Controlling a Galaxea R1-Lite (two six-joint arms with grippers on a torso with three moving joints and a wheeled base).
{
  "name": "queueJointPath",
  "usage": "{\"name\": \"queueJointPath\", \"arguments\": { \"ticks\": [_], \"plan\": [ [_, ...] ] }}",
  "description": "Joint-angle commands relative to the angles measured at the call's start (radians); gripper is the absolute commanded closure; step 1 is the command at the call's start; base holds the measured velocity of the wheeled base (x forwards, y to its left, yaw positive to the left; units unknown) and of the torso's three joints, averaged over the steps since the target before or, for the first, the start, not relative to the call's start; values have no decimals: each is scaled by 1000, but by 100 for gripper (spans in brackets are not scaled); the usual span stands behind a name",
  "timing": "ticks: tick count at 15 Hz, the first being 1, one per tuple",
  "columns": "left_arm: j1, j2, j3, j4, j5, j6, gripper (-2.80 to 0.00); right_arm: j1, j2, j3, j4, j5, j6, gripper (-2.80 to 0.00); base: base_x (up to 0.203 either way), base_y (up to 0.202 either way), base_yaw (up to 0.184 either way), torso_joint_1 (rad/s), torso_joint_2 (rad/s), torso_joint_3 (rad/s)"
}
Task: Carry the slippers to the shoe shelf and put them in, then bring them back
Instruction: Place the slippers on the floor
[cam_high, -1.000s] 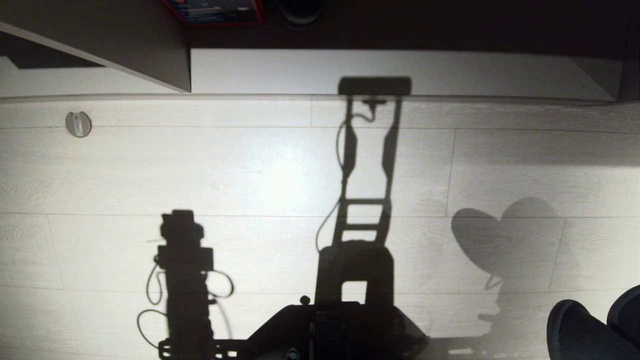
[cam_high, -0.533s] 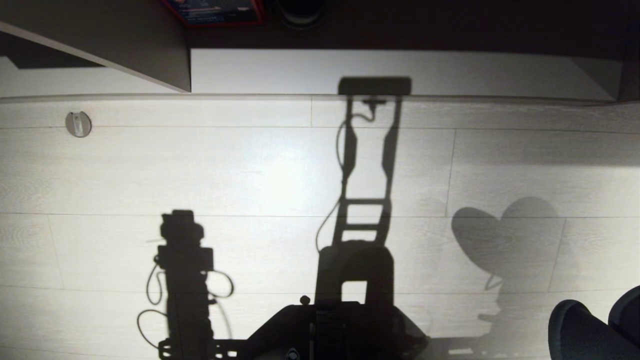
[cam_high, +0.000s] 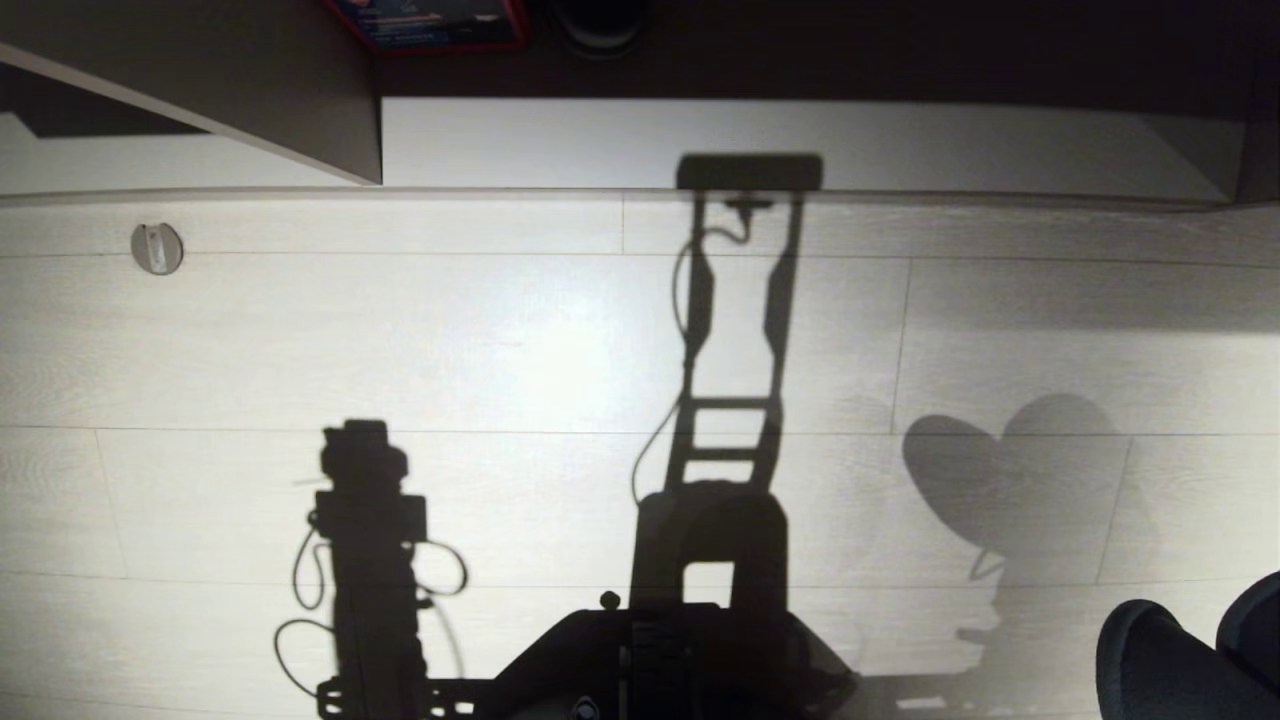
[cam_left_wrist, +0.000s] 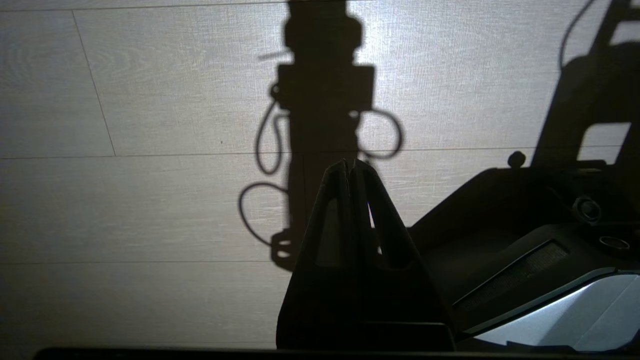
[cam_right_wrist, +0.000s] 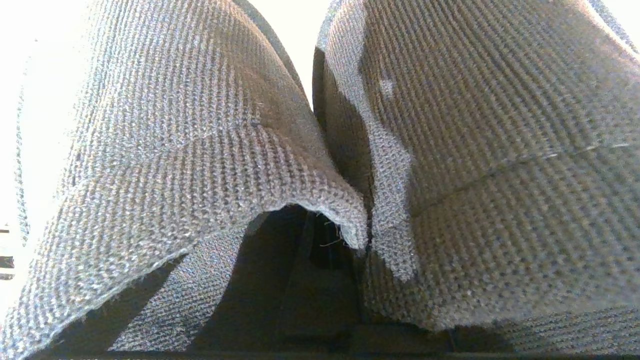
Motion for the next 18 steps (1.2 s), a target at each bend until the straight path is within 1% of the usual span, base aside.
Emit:
{"name": "queueJointPath", "arguments": {
  "ticks": [1,4,6,18],
  "plan": [
    [0,0,0,0,0,2,0,0,4,0,-1,0,-1,0,0,0,0,0,0,0],
    [0,0,0,0,6,-12,0,0,4,0,-1,0,0,0,0,0,0,0,0,0],
    [0,0,0,0,8,-10,0,0,4,0,-1,0,0,0,0,0,0,-1,6,121],
    [0,0,0,0,9,-12,0,0,4,0,-1,0,0,0,0,0,0,3,3,196]
  ]
}}
